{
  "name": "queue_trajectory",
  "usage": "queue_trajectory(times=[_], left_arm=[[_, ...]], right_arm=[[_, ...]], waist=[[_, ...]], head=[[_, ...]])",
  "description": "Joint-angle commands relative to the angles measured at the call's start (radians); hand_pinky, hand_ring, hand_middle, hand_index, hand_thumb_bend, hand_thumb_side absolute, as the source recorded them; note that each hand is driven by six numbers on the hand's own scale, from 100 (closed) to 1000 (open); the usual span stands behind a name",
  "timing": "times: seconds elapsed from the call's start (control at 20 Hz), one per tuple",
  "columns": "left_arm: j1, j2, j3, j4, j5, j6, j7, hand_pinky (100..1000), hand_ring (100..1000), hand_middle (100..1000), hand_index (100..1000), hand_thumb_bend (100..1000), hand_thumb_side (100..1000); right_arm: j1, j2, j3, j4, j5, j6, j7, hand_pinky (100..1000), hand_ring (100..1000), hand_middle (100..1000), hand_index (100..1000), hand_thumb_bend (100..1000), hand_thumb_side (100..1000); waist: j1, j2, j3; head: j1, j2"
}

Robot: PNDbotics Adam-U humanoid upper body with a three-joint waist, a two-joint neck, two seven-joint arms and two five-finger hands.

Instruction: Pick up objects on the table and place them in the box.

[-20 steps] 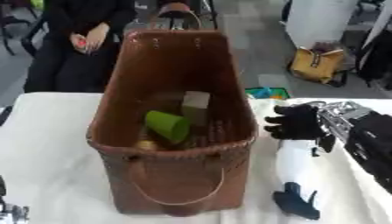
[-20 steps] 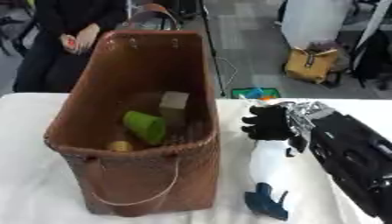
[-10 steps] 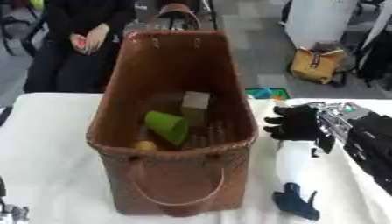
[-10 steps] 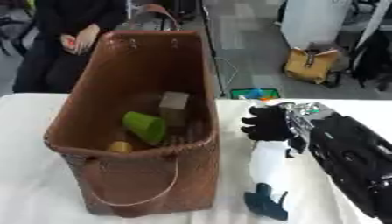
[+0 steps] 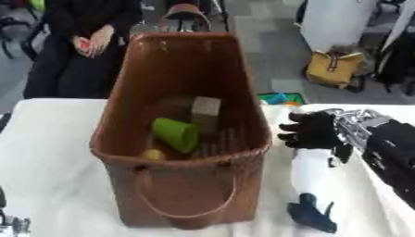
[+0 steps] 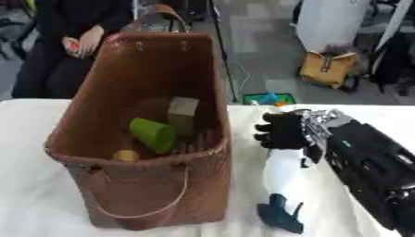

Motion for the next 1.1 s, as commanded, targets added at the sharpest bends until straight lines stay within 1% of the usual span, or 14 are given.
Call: queue_trajectory(times=[0.05,0.25,0.4,0.6,0.7,0.75,0.8,0.85,1.0,1.05,1.1], left_arm=[[-0.012,0.024,0.007,-0.014,-0.005,-0.001,0.003,716,691,825,685,100,915],[-0.012,0.023,0.007,-0.014,-0.005,-0.002,0.005,716,690,824,680,100,916],[-0.013,0.023,0.007,-0.014,-0.004,-0.003,0.006,715,689,824,678,100,916],[-0.012,0.024,0.008,-0.014,-0.005,-0.003,0.007,715,688,823,675,100,917],[-0.013,0.024,0.007,-0.014,-0.005,-0.002,0.007,715,688,823,675,100,918],[-0.013,0.024,0.007,-0.014,-0.005,-0.002,0.007,715,687,822,674,100,916],[-0.013,0.025,0.007,-0.014,-0.005,-0.002,0.007,715,687,822,674,100,916],[-0.013,0.025,0.007,-0.014,-0.005,-0.001,0.007,715,688,822,673,100,918],[-0.014,0.025,0.007,-0.014,-0.004,0.001,0.008,716,688,822,673,100,919],[-0.014,0.025,0.007,-0.014,-0.004,0.001,0.008,716,688,822,674,100,918],[-0.014,0.025,0.008,-0.014,-0.005,0.001,0.009,716,688,822,674,100,918]], right_arm=[[0.032,0.055,0.007,0.027,0.005,-0.294,-0.289,790,969,1000,1000,100,1000],[0.032,0.061,-0.01,0.031,0.005,-0.294,-0.289,781,958,1000,1000,100,1000],[0.03,0.065,-0.022,0.037,0.005,-0.294,-0.289,779,955,1000,1000,100,984],[0.028,0.068,-0.025,0.04,0.005,-0.294,-0.289,775,951,1000,1000,100,923],[0.026,0.071,-0.025,0.035,0.005,-0.294,-0.289,774,951,1000,1000,100,913],[0.026,0.072,-0.025,0.031,0.005,-0.294,-0.289,770,953,981,944,100,883],[0.026,0.073,-0.026,0.027,0.005,-0.294,-0.289,770,953,981,944,100,883],[0.026,0.075,-0.027,0.022,0.005,-0.294,-0.289,767,951,958,911,100,862],[0.026,0.077,-0.026,0.013,0.005,-0.294,-0.289,767,951,954,911,100,859],[0.026,0.08,-0.026,0.006,0.005,-0.294,-0.289,758,941,852,886,100,799],[0.026,0.082,-0.025,-0.002,0.005,-0.294,-0.289,758,941,852,886,100,799]], waist=[[0.005,-0.004,0.001],[0.005,-0.004,0.001],[0.006,-0.004,0.002],[0.006,-0.004,0.002],[0.005,-0.004,0.002],[0.005,-0.004,0.002],[0.004,-0.004,0.002],[0.003,-0.004,0.002],[0.002,-0.004,0.004],[0.001,-0.005,0.005],[0.001,-0.005,0.006]], head=[[-0.001,-0.014],[-0.001,-0.016],[-0.002,-0.018],[-0.004,-0.019],[-0.003,-0.019],[-0.003,-0.019],[-0.003,-0.019],[-0.003,-0.019],[-0.002,-0.02],[-0.003,-0.021],[-0.003,-0.021]])
